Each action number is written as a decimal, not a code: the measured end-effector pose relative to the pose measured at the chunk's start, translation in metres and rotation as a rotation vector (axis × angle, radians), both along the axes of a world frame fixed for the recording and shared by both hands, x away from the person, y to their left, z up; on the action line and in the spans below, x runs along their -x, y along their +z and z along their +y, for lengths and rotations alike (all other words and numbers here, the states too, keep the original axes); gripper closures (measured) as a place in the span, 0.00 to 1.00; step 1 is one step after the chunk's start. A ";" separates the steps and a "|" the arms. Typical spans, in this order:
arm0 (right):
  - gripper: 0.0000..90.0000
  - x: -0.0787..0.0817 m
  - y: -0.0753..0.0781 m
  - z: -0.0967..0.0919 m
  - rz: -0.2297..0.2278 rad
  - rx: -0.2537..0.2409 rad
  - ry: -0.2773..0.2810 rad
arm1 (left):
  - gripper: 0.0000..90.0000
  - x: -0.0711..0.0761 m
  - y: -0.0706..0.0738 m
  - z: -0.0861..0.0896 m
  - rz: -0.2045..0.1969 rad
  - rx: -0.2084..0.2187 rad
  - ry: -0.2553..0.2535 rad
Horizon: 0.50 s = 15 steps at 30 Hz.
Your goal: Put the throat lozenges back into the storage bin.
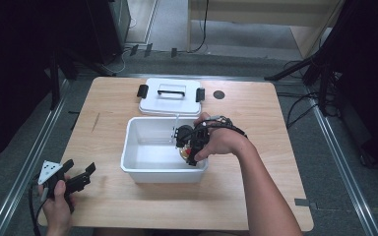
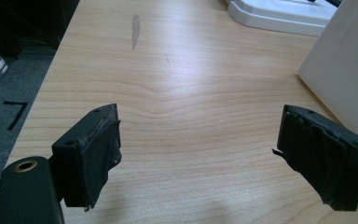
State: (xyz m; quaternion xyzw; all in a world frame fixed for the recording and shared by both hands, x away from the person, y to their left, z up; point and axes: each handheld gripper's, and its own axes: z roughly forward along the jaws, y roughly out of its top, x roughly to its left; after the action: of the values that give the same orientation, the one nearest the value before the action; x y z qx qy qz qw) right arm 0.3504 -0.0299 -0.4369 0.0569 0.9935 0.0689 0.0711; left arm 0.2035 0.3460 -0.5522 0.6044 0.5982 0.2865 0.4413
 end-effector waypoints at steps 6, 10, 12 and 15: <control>0.22 0.000 -0.001 0.001 0.007 -0.004 0.008 | 0.15 0.000 0.000 0.000 0.000 0.000 0.000; 0.22 0.001 -0.001 0.000 0.012 -0.004 0.005 | 0.15 0.000 0.000 0.000 0.000 0.000 0.000; 0.22 0.001 -0.002 0.001 0.016 -0.005 0.008 | 0.15 0.000 0.000 0.000 0.000 0.000 0.000; 0.22 0.001 -0.001 0.001 0.021 -0.007 0.004 | 0.15 0.000 0.000 0.000 0.000 0.002 -0.001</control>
State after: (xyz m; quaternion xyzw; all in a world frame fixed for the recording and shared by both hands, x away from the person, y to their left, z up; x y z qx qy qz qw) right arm 0.3497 -0.0292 -0.4381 0.0561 0.9940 0.0721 0.0606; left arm 0.2034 0.3461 -0.5521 0.6045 0.5981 0.2857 0.4419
